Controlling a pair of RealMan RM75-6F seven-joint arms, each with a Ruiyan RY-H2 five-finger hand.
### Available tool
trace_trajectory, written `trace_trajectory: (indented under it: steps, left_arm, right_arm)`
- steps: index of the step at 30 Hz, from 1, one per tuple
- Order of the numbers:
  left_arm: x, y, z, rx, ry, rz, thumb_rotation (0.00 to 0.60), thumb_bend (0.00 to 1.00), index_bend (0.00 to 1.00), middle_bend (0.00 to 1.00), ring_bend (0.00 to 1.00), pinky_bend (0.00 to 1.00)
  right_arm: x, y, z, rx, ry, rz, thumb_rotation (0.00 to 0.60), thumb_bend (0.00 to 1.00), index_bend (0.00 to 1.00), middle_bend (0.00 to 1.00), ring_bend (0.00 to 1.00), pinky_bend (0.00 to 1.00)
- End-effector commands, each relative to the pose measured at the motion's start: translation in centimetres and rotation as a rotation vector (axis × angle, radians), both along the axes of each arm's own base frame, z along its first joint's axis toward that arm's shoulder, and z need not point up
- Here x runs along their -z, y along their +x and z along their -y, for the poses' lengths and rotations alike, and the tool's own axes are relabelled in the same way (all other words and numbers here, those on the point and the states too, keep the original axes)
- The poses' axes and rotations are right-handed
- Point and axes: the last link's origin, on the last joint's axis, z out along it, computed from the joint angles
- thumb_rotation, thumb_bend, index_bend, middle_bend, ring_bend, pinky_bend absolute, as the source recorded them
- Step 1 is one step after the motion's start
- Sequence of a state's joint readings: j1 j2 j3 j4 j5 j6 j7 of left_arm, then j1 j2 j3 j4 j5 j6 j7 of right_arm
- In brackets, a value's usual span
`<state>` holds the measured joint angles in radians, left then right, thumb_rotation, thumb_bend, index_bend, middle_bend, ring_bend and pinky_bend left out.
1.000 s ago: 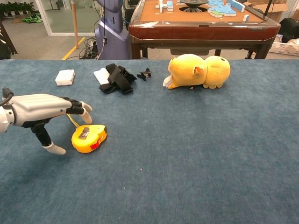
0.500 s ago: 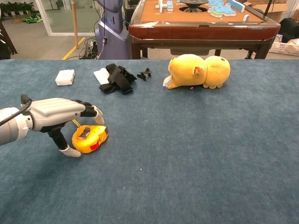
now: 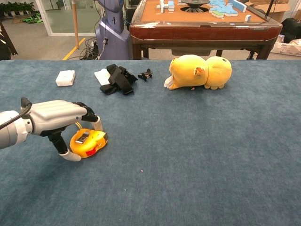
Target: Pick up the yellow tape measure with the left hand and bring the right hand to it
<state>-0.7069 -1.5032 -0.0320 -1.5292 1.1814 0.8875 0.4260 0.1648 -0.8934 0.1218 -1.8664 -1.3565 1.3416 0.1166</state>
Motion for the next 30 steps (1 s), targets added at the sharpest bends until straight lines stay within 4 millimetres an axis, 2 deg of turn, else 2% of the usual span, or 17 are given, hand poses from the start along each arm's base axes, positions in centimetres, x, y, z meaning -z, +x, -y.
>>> trace_trajectory:
  steps: [1, 15, 30]
  left_arm:
    - [-0.25, -0.06, 0.29, 0.008, -0.003, -0.005, 0.6, 0.14, 0.3, 0.25, 0.1, 0.0]
    - [-0.33, -0.79, -0.14, 0.014, 0.012, -0.034, 0.6, 0.14, 0.32, 0.26, 0.1, 0.0]
    - [-0.23, -1.03, -0.52, 0.007, 0.027, 0.055, 0.6, 0.14, 0.47, 0.44, 0.23, 0.0]
  right_arm:
    - [0.01, -0.05, -0.02, 0.002, 0.0, 0.0, 0.6, 0.21, 0.44, 0.2, 0.02, 0.0]
    - [0.17, -0.01, 0.07, 0.007, 0.006, 0.004, 0.6, 0.21, 0.44, 0.2, 0.02, 0.0]
    - [0.16, 0.19, 0.14, 0.01, -0.002, 0.0, 0.6, 0.21, 0.44, 0.2, 0.02, 0.0]
